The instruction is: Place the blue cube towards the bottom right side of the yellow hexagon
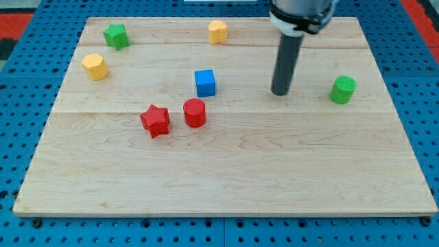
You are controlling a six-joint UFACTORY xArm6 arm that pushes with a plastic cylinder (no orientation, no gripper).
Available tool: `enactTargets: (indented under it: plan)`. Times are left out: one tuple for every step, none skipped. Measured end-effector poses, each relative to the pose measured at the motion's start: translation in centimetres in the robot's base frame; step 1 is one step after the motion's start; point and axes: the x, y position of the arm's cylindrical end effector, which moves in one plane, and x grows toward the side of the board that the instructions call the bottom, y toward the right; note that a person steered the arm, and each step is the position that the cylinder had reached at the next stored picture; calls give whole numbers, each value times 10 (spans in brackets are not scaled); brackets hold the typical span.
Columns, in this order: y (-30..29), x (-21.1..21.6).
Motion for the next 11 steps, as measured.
enactTargets:
  plan:
    - [-28, -39]
    - [-33, -71]
    - [-100, -77]
    - [-147, -58]
    - [-95, -37]
    - [-78, -18]
    - [-78, -14]
    - [-109, -11]
    - [-129, 52]
    - [-184, 45]
    - [-117, 34]
